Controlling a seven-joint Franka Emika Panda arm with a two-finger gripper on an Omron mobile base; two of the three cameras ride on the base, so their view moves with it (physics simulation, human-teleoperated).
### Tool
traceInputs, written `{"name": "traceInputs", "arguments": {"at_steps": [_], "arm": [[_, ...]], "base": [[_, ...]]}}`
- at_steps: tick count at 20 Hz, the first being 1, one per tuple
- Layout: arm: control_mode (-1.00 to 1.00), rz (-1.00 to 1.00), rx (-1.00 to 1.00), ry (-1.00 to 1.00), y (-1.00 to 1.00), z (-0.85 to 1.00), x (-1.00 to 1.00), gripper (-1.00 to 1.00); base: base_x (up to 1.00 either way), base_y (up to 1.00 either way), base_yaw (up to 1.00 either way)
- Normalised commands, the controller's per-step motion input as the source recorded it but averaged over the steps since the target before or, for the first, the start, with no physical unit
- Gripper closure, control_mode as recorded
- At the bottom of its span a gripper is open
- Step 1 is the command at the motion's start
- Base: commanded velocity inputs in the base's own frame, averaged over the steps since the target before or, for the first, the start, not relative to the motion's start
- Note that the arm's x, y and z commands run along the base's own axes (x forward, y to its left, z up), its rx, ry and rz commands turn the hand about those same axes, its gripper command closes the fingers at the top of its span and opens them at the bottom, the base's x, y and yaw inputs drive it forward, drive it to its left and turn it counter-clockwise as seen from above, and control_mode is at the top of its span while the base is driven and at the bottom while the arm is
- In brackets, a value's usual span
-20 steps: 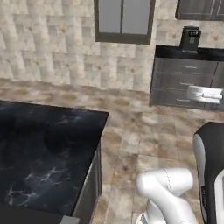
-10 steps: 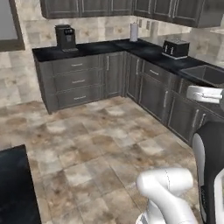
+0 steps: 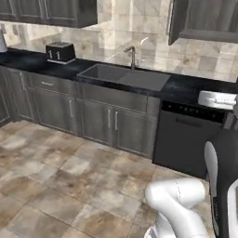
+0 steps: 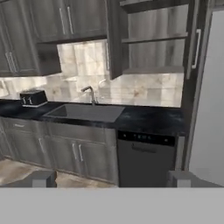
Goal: Open the cabinet and move the ladle to the pot. Then close the cabinet.
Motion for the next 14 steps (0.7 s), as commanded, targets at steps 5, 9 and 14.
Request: {"name": "traceInputs", "arguments": {"at_steps": [5, 9, 14], "arm": [[1.0, 0.0, 0.0, 0.0, 0.0, 0.0, 0.0, -1.0], [1.0, 0.0, 0.0, 0.0, 0.0, 0.0, 0.0, -1.0], [1.0, 0.0, 0.0, 0.0, 0.0, 0.0, 0.0, -1.0]], "base": [[0.0, 0.0, -1.0], [0.05, 0.04, -0.59], [0.48, 0.41, -0.09]]}}
